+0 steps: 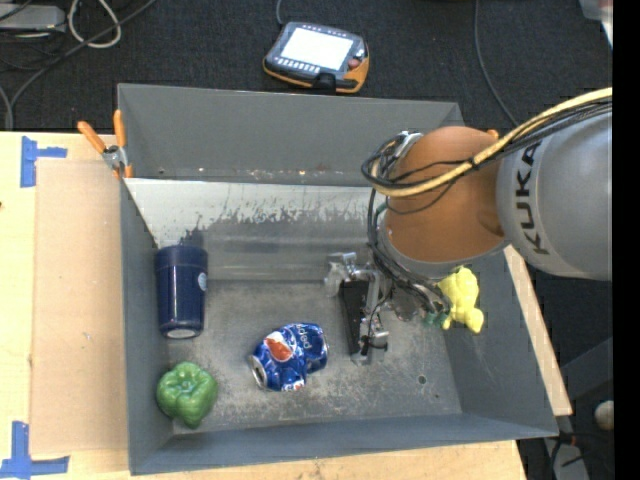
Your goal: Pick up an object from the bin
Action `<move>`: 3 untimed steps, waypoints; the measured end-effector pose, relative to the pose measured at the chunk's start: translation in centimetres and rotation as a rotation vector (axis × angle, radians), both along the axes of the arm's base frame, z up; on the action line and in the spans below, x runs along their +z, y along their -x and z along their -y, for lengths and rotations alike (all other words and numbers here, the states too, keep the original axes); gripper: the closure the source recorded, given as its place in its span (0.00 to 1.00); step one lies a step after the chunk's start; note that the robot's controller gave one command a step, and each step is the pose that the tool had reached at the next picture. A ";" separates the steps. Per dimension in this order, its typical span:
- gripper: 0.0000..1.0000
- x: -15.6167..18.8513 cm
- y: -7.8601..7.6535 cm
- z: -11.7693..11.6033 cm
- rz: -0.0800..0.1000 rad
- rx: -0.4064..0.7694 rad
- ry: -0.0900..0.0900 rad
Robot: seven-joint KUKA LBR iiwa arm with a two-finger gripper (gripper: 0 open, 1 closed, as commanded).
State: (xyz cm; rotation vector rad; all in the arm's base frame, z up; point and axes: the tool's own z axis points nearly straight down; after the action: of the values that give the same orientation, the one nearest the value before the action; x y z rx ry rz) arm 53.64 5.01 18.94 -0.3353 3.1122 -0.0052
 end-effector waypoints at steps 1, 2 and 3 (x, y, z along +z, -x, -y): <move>0.00 -8.1 -1.7 3.9 -0.009 -0.300 -0.004; 0.00 -8.2 -1.0 3.3 -0.013 -0.235 0.001; 0.00 -8.5 -3.6 2.0 -0.011 -0.036 -0.002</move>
Offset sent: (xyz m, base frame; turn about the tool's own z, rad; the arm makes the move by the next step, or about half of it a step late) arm 0.0016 0.0268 -0.0631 -0.0249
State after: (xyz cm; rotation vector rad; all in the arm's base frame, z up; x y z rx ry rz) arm 57.23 2.98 10.42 -0.2806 3.1283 0.0001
